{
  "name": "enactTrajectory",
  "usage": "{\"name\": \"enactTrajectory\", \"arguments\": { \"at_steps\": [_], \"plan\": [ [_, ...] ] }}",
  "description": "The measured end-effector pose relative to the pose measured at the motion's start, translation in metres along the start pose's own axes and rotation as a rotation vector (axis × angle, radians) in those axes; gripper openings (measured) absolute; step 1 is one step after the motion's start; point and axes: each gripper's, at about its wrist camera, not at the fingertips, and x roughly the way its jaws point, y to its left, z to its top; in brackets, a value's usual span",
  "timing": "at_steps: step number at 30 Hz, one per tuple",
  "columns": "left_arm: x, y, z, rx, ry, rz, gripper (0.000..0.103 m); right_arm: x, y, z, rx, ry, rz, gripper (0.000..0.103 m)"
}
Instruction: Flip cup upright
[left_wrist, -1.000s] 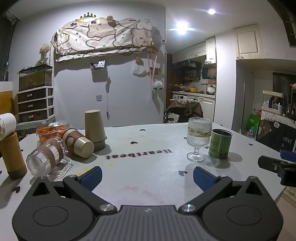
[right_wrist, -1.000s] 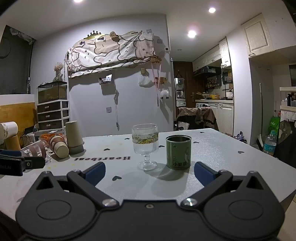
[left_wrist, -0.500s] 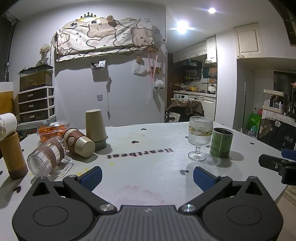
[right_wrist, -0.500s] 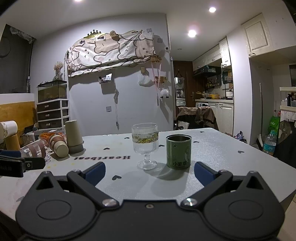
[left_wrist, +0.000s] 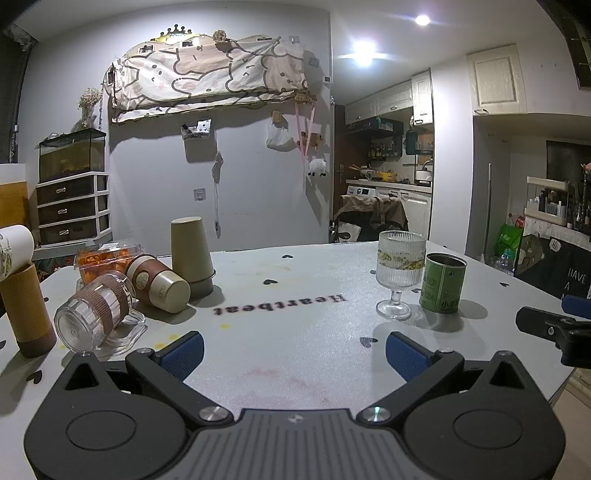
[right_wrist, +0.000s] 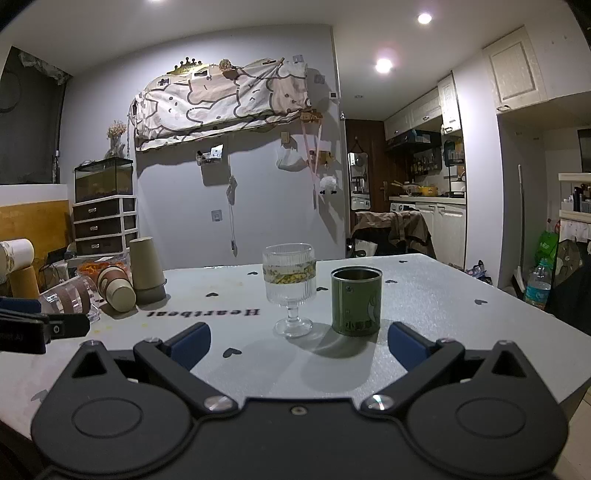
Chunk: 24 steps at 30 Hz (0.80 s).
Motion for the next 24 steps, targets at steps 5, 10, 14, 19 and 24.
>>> {"name": "enactTrajectory", "arguments": {
  "at_steps": [5,10,14,19,24],
  "plan": [
    [0.0002,0.0006,-0.0005,0.0,0.001,0.0,0.103,-0.0003,0.0006,0.0014,0.0,0.0,-0.001,0.103],
    [0.0003,0.0005,-0.0006,0.001,0.001,0.001,0.103,-0.0002,0.0004,0.0007,0.0,0.0,-0.001,0.103],
    [0.0003,0.0004,-0.0006,0.0,0.001,0.001,0.103,0.0,0.0005,0.0007,0.0,0.0,-0.001,0.103],
    [0.0003,0.0005,-0.0006,0.001,0.001,0.001,0.103,-0.0001,0.0006,0.001,0.0,0.0,0.0,0.103],
    [0.0002,0.0006,-0.0006,0.001,0.001,0.001,0.103,-0.0003,0.0007,0.0011,0.0,0.0,0.0,0.103]
  ]
}}
